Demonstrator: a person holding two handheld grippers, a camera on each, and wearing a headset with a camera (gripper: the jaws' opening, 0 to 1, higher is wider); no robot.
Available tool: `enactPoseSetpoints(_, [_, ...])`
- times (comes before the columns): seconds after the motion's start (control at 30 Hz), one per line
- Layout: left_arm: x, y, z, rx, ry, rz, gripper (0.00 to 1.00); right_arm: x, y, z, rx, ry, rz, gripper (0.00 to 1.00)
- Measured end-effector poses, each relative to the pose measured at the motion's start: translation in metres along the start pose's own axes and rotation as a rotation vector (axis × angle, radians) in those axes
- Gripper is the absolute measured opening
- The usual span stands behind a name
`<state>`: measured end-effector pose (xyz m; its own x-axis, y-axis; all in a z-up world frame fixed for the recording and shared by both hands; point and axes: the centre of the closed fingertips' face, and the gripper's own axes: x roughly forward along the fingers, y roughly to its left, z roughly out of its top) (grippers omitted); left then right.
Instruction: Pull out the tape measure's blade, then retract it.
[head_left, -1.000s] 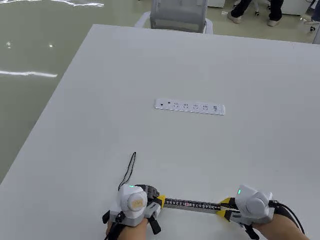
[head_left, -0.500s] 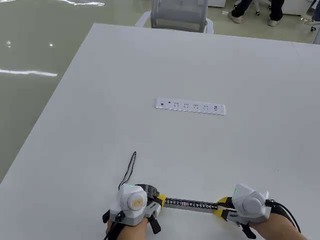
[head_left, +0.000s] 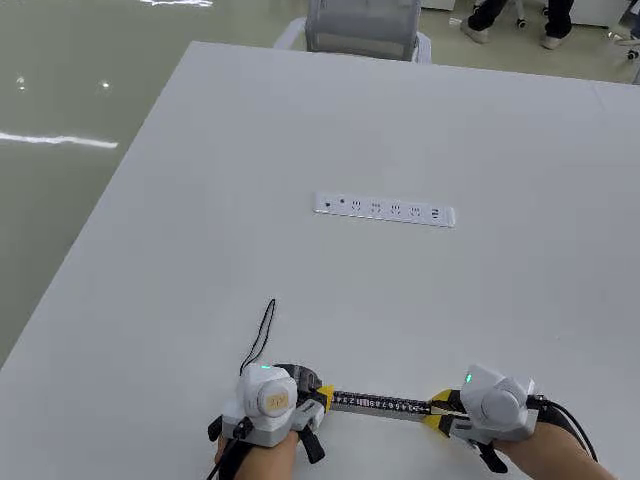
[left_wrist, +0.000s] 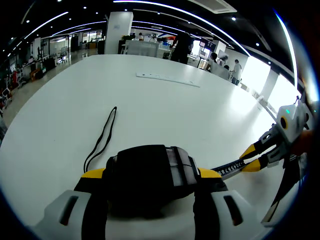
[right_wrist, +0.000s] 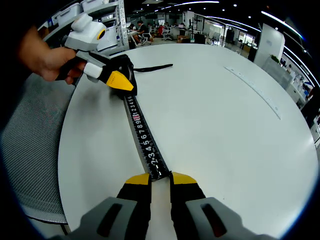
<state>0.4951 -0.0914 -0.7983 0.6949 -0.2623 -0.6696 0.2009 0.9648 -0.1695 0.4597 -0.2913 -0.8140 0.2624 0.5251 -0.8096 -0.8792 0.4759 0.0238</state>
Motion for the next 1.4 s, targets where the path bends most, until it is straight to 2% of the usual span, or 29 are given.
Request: enactPoseSetpoints(1.4, [0.001,0.001,0.0,-0.004,-0.001,0.002,0.67,0.013,0.008,0.016,-0.006,-0.019,0.014,0.13])
